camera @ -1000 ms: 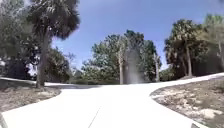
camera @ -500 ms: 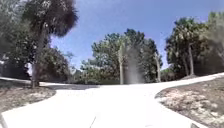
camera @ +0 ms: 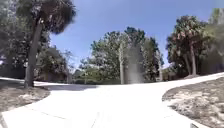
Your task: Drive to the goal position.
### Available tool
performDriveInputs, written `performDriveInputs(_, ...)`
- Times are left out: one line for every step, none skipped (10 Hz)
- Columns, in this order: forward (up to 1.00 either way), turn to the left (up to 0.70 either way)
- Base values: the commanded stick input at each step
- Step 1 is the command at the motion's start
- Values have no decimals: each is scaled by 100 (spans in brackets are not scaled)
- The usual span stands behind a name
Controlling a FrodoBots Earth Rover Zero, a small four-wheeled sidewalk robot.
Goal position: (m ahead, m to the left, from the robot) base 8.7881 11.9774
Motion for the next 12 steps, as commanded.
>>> performDriveInputs(70, 14)
performDriveInputs(70, 14)
performDriveInputs(70, 14)
performDriveInputs(70, 14)
performDriveInputs(70, 14)
performDriveInputs(70, 14)
performDriveInputs(70, 14)
performDriveInputs(70, 14)
performDriveInputs(70, 14)
performDriveInputs(70, 14)
performDriveInputs(70, 14)
performDriveInputs(70, 14)
